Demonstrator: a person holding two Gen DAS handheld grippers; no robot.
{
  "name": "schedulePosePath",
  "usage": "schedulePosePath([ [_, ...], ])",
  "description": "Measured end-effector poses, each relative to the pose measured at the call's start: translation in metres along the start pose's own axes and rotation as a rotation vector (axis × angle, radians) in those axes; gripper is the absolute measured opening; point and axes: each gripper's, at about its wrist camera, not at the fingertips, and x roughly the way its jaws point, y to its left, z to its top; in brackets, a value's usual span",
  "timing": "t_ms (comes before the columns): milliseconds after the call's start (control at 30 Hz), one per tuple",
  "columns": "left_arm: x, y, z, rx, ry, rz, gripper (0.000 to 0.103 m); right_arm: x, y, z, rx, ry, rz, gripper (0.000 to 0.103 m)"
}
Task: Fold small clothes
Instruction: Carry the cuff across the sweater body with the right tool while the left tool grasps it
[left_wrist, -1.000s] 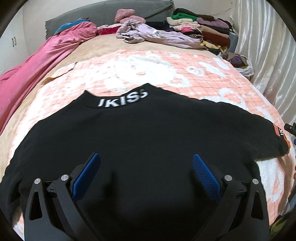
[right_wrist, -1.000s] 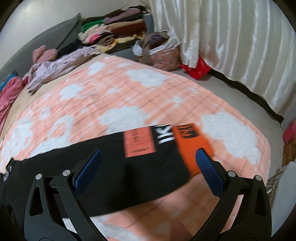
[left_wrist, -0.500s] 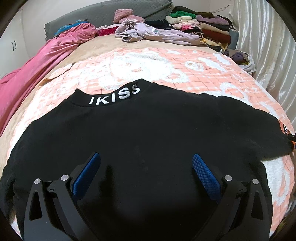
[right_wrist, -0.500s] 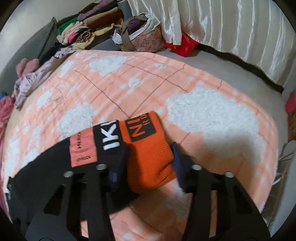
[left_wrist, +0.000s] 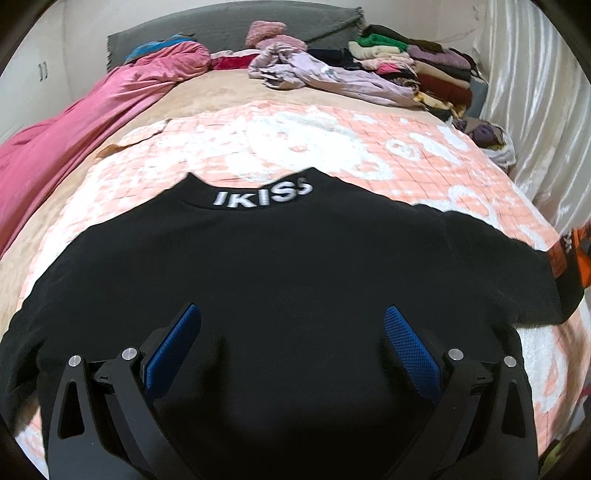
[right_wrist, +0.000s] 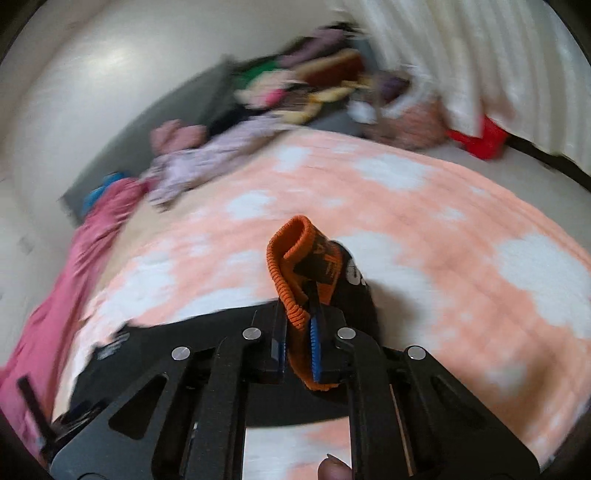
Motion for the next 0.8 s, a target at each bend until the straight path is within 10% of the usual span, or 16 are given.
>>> schedulePosePath([
  [267, -0.025, 0.051, 0.005, -0.101, -0.04, 0.001, 0.099, 0.008, 0.14, -0.033, -0.271, 0.08, 0.276, 0.004],
  [533, -0.032, 0.093, 0.002, -0.219, -0.05, -0.031, 0.099, 0.053, 0.21, -0.095, -0.453, 0.257, 0.34, 0.005],
  [700, -0.028, 0.102, -0.002, -0.279, -0.06, -0.109, 0.099, 0.064, 0.221, -0.122, -0.495, 0.323, 0.399, 0.046],
  [800, -0.022, 0.096, -0.002, -0.287, -0.045, -0.151, 0.099, 0.058, 0.223, -0.117, -0.512, 0.316, 0.445, 0.052],
])
